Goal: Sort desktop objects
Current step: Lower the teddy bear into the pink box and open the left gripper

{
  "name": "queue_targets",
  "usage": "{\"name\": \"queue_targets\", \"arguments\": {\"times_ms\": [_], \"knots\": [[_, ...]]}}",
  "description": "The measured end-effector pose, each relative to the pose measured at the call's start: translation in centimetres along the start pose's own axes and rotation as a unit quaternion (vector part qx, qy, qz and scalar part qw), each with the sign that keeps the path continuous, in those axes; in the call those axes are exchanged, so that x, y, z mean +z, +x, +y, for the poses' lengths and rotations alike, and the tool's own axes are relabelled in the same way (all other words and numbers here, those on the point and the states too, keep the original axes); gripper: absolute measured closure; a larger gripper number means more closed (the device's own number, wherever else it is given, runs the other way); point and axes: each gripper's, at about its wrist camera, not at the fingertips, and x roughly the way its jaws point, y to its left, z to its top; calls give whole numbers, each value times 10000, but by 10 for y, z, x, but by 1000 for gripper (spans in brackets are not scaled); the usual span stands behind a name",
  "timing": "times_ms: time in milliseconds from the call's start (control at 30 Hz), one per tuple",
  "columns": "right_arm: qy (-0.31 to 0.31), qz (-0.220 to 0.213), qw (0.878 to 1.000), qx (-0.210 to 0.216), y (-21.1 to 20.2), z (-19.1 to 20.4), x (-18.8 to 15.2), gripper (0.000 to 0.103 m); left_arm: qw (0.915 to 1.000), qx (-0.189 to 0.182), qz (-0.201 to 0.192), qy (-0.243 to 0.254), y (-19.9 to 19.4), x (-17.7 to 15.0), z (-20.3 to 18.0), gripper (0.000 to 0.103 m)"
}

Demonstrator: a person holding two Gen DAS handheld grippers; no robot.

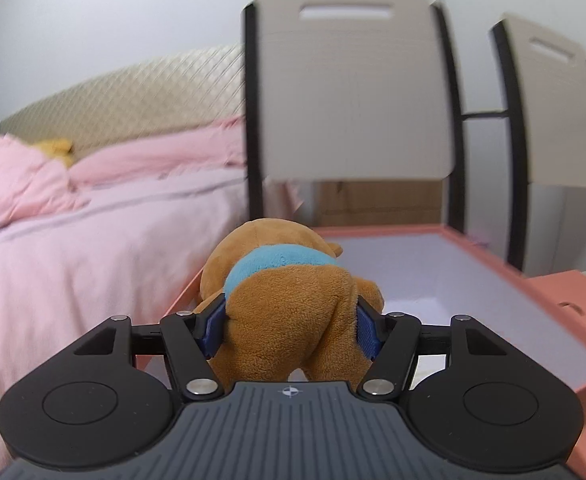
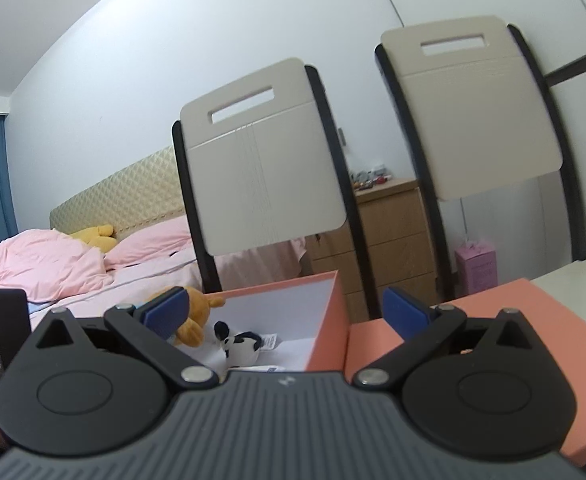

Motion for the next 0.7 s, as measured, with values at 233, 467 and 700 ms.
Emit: {"name": "queue_targets", "arguments": {"times_ms": [233, 467, 700], "knots": [[22, 118, 9999, 43, 9, 1, -3, 0, 9992, 56, 311, -238, 5, -7, 11, 27], [29, 54, 10000, 30, 3, -2, -1, 0, 9995, 221, 88, -219, -5, -8, 12, 7], [-124, 3, 9999, -52, -10, -5, -1, 0, 9994, 229, -215, -139, -38, -14, 10, 2]]}}
